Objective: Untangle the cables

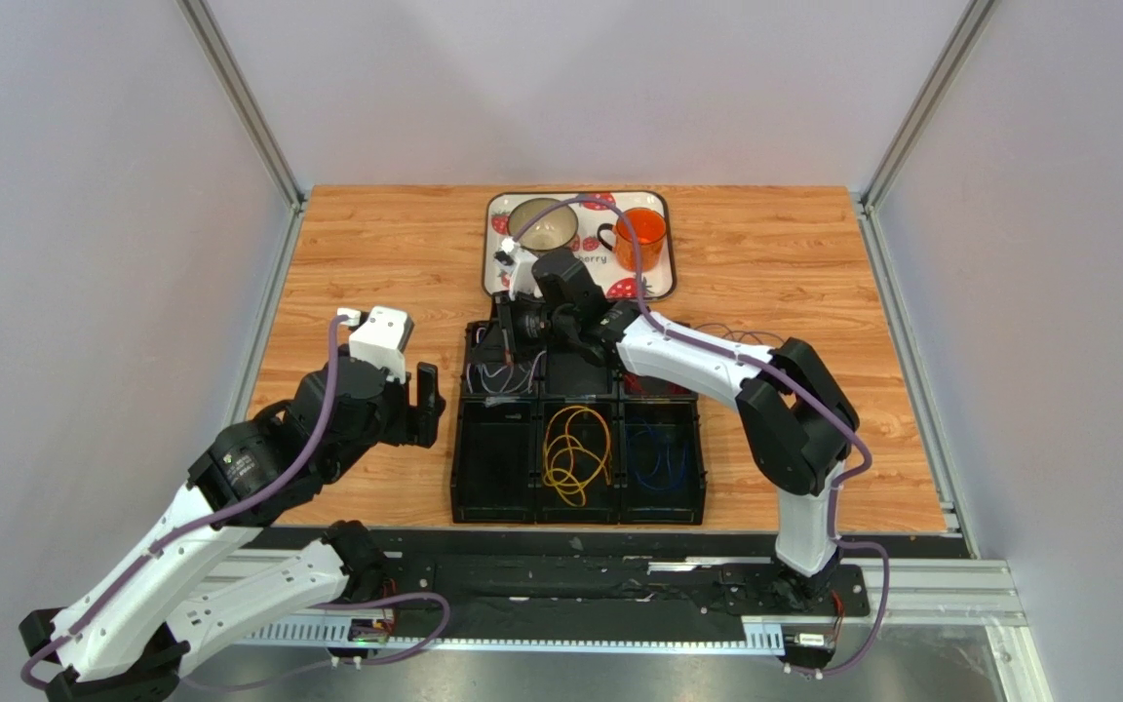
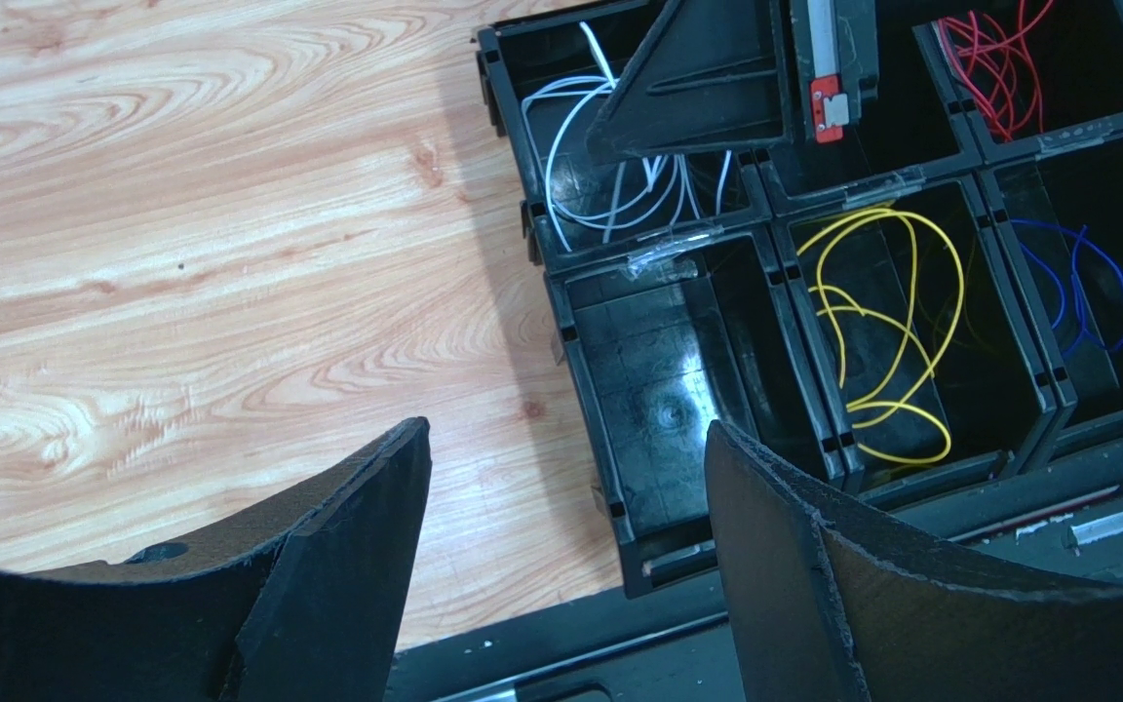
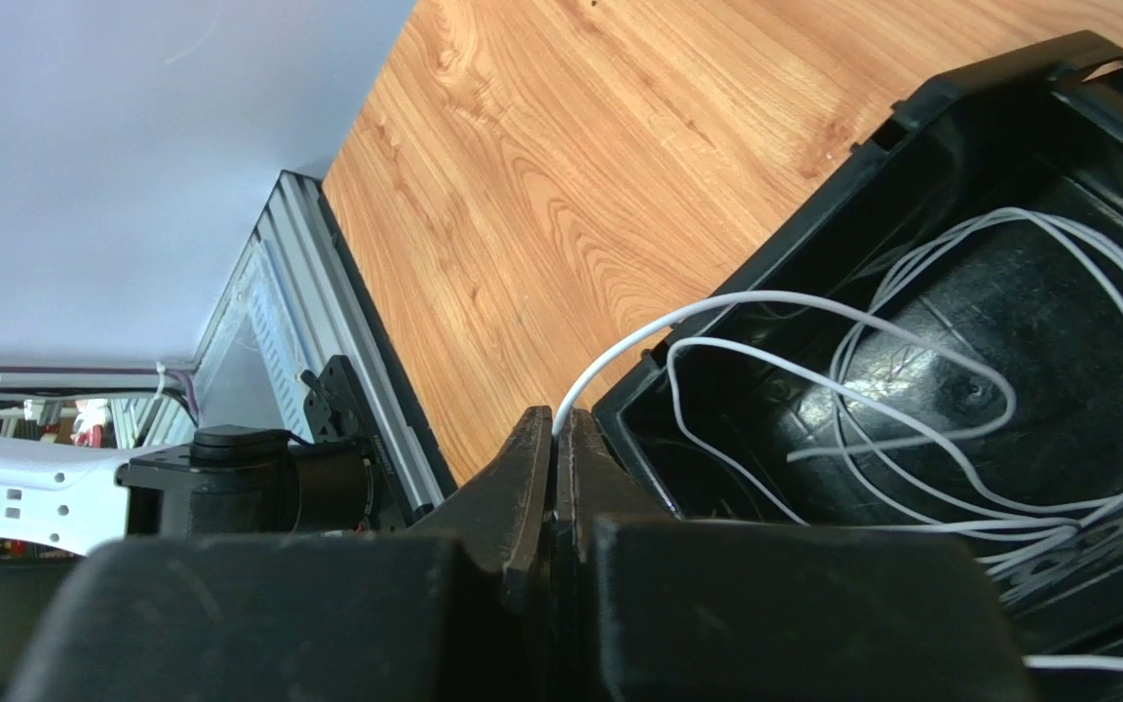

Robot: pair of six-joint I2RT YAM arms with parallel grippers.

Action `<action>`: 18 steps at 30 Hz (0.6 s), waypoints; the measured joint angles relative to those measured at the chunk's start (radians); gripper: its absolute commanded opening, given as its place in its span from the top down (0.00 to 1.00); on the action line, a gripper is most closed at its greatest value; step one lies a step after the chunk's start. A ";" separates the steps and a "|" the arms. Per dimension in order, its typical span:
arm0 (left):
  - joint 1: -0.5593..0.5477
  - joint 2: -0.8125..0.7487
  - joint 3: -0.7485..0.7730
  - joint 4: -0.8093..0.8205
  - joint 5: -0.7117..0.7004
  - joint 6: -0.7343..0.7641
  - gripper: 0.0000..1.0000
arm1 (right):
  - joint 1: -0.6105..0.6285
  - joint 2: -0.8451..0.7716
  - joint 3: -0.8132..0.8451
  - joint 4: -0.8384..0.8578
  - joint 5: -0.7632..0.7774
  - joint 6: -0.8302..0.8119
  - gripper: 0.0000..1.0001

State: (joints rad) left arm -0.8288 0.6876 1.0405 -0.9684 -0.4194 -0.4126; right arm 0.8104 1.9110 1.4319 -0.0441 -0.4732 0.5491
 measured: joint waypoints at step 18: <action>0.000 -0.001 0.000 0.000 0.000 0.000 0.23 | 0.005 0.165 0.169 -0.114 0.152 -0.001 1.00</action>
State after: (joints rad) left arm -0.8288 0.6868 1.0405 -0.9688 -0.4194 -0.4126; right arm 0.8158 2.0762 1.6012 -0.1581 -0.3214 0.5480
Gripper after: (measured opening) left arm 0.773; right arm 0.011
